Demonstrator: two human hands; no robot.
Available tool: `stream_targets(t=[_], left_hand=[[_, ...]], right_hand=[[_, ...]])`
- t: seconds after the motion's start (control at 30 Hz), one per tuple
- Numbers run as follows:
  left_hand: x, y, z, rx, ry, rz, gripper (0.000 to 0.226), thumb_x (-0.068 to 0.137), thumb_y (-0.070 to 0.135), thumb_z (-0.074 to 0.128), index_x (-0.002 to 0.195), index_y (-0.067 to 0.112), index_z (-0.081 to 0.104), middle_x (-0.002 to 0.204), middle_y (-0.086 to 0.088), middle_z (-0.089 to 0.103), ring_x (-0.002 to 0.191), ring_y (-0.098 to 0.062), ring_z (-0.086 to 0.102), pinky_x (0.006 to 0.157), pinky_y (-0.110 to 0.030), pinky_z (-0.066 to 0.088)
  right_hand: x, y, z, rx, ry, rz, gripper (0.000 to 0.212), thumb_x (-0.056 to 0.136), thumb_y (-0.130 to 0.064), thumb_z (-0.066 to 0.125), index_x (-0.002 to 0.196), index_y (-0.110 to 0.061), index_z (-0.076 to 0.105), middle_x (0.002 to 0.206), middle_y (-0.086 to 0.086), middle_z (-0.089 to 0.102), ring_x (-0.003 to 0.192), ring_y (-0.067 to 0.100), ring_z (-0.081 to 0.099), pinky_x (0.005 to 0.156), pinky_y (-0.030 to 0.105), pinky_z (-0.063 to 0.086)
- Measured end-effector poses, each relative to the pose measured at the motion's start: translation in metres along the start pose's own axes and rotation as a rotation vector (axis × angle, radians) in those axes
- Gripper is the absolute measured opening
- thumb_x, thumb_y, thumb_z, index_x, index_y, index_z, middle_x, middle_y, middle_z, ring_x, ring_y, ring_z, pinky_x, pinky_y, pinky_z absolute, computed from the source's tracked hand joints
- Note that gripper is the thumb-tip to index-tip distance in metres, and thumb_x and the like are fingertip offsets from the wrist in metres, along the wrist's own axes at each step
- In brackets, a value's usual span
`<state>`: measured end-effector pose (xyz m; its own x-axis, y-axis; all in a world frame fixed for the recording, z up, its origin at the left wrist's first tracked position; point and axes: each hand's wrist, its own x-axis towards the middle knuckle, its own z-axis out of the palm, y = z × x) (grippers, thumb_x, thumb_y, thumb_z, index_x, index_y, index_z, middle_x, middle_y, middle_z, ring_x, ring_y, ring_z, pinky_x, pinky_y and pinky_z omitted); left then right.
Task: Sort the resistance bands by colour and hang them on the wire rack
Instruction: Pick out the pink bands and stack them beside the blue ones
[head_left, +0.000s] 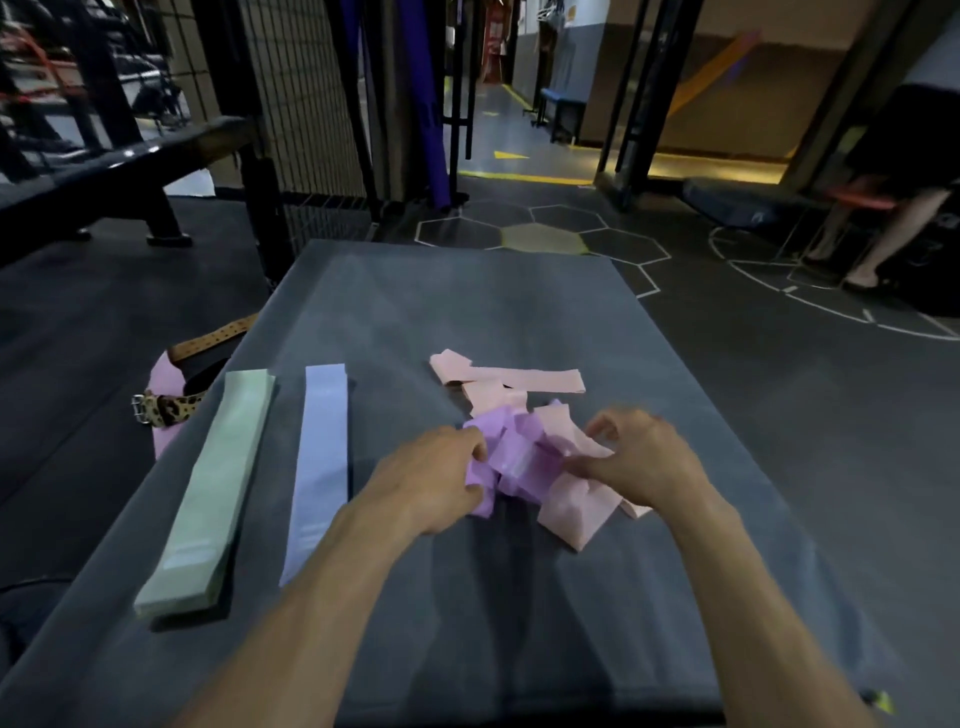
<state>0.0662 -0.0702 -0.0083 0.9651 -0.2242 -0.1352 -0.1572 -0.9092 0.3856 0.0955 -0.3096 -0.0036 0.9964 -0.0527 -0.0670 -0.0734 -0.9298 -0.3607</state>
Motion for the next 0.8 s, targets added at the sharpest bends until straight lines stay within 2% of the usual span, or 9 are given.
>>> stream_targets(t=[0.1, 0.23, 0.33, 0.4, 0.5, 0.57, 0.67, 0.73, 0.8], left_hand=[[0.013, 0.012, 0.007, 0.013, 0.011, 0.014, 0.051, 0.093, 0.04, 0.059, 0.14, 0.038, 0.038, 0.132, 0.001, 0.047, 0.119, -0.029, 0.05, 0.099, -0.046, 0.047], [0.031, 0.016, 0.018, -0.047, 0.011, -0.023, 0.058, 0.098, 0.053, 0.048, 0.148, 0.052, 0.018, 0.147, 0.004, 0.03, 0.123, -0.034, 0.045, 0.105, -0.048, 0.043], [0.037, 0.016, 0.029, -0.077, 0.007, -0.015, 0.057, 0.098, 0.059, 0.043, 0.149, 0.055, 0.018, 0.154, 0.008, 0.018, 0.125, -0.033, 0.045, 0.106, -0.044, 0.042], [0.039, 0.019, 0.034, -0.133, 0.023, 0.028, 0.053, 0.097, 0.054, 0.049, 0.145, 0.056, 0.027, 0.153, 0.011, 0.022, 0.123, -0.027, 0.051, 0.101, -0.041, 0.047], [0.04, 0.024, 0.035, -0.146, 0.081, 0.08, 0.035, 0.093, 0.042, 0.06, 0.123, 0.055, 0.047, 0.129, 0.016, 0.043, 0.099, -0.02, 0.066, 0.086, -0.035, 0.053], [0.041, 0.025, 0.038, -0.093, 0.142, 0.076, 0.022, 0.09, 0.035, 0.064, 0.107, 0.046, 0.056, 0.107, 0.016, 0.049, 0.086, -0.021, 0.067, 0.074, -0.031, 0.05], [0.045, 0.021, 0.042, -0.027, 0.224, 0.042, 0.004, 0.089, 0.033, 0.065, 0.092, 0.034, 0.064, 0.088, 0.009, 0.053, 0.084, -0.023, 0.06, 0.064, -0.029, 0.04], [0.049, 0.016, 0.042, -0.072, 0.263, 0.019, 0.003, 0.088, 0.031, 0.069, 0.09, 0.032, 0.069, 0.083, 0.007, 0.059, 0.079, -0.023, 0.059, 0.063, -0.029, 0.04], [0.052, 0.016, 0.042, -0.122, 0.274, 0.006, 0.008, 0.086, 0.023, 0.071, 0.091, 0.03, 0.074, 0.083, 0.006, 0.064, 0.078, -0.021, 0.061, 0.064, -0.025, 0.04]], right_hand=[[-0.001, 0.008, -0.003, -0.015, -0.088, 0.01, 0.052, 0.072, -0.046, 0.079, 0.121, -0.034, 0.062, 0.126, 0.0, 0.057, 0.113, 0.024, 0.057, 0.086, 0.034, 0.051], [-0.002, 0.014, -0.006, -0.044, -0.203, -0.004, 0.061, 0.076, -0.035, 0.08, 0.133, -0.033, 0.059, 0.136, 0.003, 0.054, 0.118, 0.024, 0.058, 0.09, 0.028, 0.048], [-0.001, 0.012, -0.003, -0.057, -0.25, -0.042, 0.053, 0.076, -0.038, 0.079, 0.126, -0.031, 0.064, 0.129, 0.004, 0.061, 0.112, 0.026, 0.061, 0.092, 0.032, 0.051], [-0.001, 0.008, 0.005, -0.083, -0.262, -0.067, 0.038, 0.078, -0.043, 0.078, 0.113, -0.033, 0.069, 0.118, 0.001, 0.064, 0.106, 0.027, 0.062, 0.089, 0.036, 0.053], [0.0, 0.0, 0.011, -0.064, -0.169, -0.039, 0.004, 0.085, -0.042, 0.07, 0.089, -0.04, 0.07, 0.095, -0.002, 0.059, 0.093, 0.027, 0.06, 0.072, 0.03, 0.046], [0.001, -0.002, 0.01, -0.095, -0.093, -0.023, 0.014, 0.089, -0.045, 0.064, 0.097, -0.039, 0.073, 0.099, 0.0, 0.063, 0.097, 0.029, 0.062, 0.073, 0.029, 0.043], [0.001, 0.004, -0.001, -0.114, 0.028, -0.002, 0.026, 0.091, -0.053, 0.058, 0.097, -0.034, 0.075, 0.095, 0.001, 0.063, 0.103, 0.031, 0.06, 0.081, 0.034, 0.043], [0.002, 0.009, -0.013, -0.048, 0.172, -0.012, 0.019, 0.091, -0.043, 0.06, 0.092, -0.03, 0.073, 0.095, 0.0, 0.063, 0.101, 0.031, 0.059, 0.08, 0.036, 0.041], [0.002, 0.011, -0.024, 0.16, 0.35, -0.102, 0.011, 0.089, -0.035, 0.064, 0.086, -0.026, 0.069, 0.096, -0.002, 0.066, 0.093, 0.027, 0.062, 0.078, 0.036, 0.048]])
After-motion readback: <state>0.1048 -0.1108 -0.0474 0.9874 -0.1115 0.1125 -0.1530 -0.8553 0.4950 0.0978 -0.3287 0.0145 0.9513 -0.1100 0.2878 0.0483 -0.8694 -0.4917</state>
